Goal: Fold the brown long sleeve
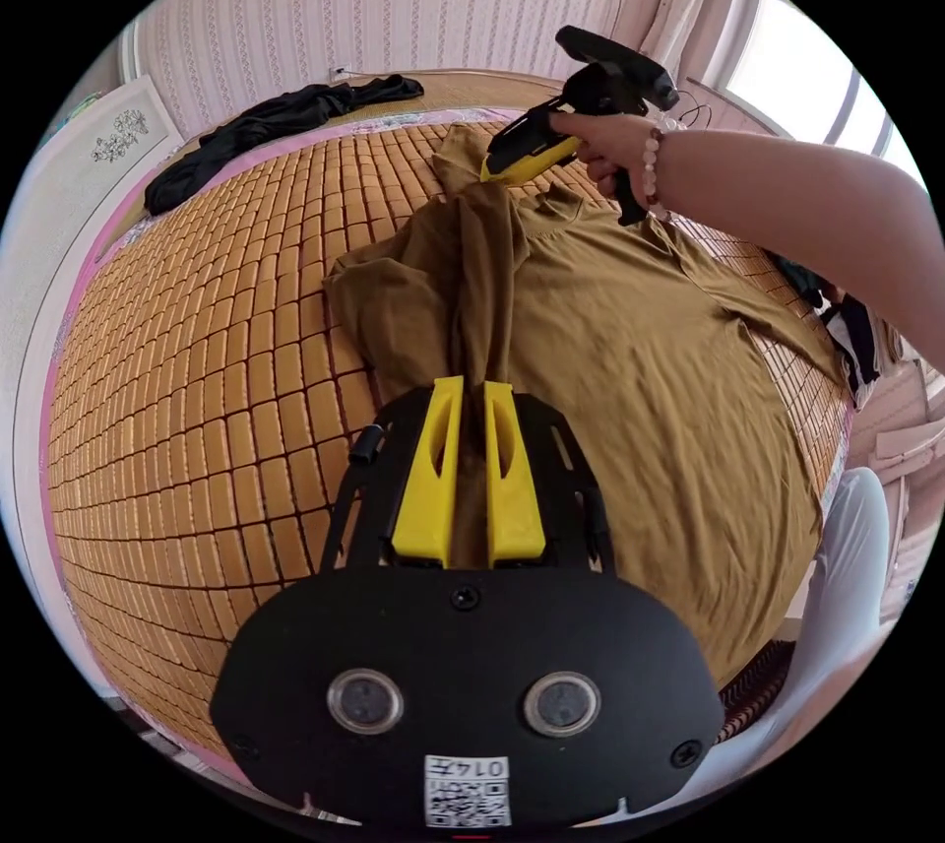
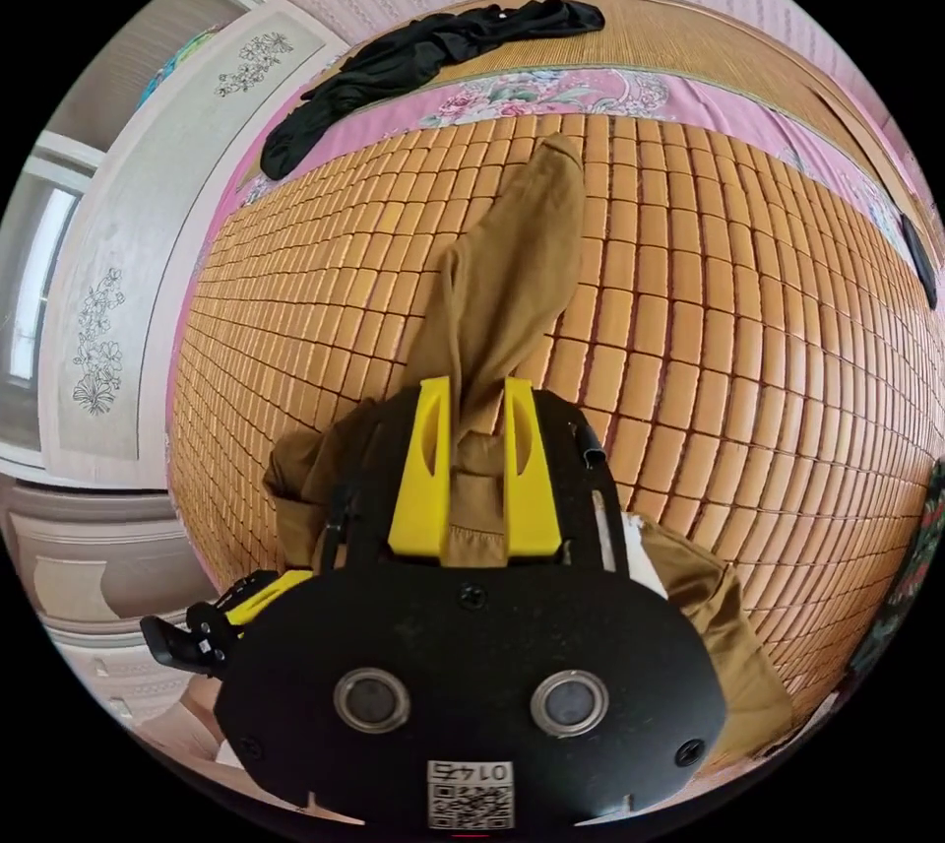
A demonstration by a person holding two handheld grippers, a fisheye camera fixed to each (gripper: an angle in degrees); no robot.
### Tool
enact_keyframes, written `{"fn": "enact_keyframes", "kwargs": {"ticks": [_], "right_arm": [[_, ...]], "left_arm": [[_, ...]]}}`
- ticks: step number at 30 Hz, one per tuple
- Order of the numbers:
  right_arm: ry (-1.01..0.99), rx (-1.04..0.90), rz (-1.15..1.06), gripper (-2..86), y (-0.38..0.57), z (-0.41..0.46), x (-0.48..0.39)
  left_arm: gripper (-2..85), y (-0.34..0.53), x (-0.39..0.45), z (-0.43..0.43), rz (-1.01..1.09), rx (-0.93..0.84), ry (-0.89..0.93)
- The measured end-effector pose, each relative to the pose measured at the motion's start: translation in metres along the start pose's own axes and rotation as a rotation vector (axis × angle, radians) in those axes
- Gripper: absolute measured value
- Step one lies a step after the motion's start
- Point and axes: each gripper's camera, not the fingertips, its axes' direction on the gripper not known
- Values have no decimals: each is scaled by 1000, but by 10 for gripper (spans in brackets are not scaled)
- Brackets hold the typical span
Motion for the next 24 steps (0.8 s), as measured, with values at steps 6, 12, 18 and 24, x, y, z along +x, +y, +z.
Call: {"fn": "enact_keyframes", "kwargs": {"ticks": [6, 12, 18, 24], "right_arm": [[-112, -11, -161, 4, -26, -13, -46], [-354, 86, -448, 2, -27, -47, -147], [-532, 62, -1135, 19, 63, -68, -329], [-358, -44, -1071, 45, 66, -13, -355]], "left_arm": [[-5, 8, -21, -30, -33, 30, 67], [-8, 39, -41, -95, -102, 178, 100], [0, 154, -73, -208, -240, 364, 51], [7, 282, -93, -289, -391, 270, -171]]}}
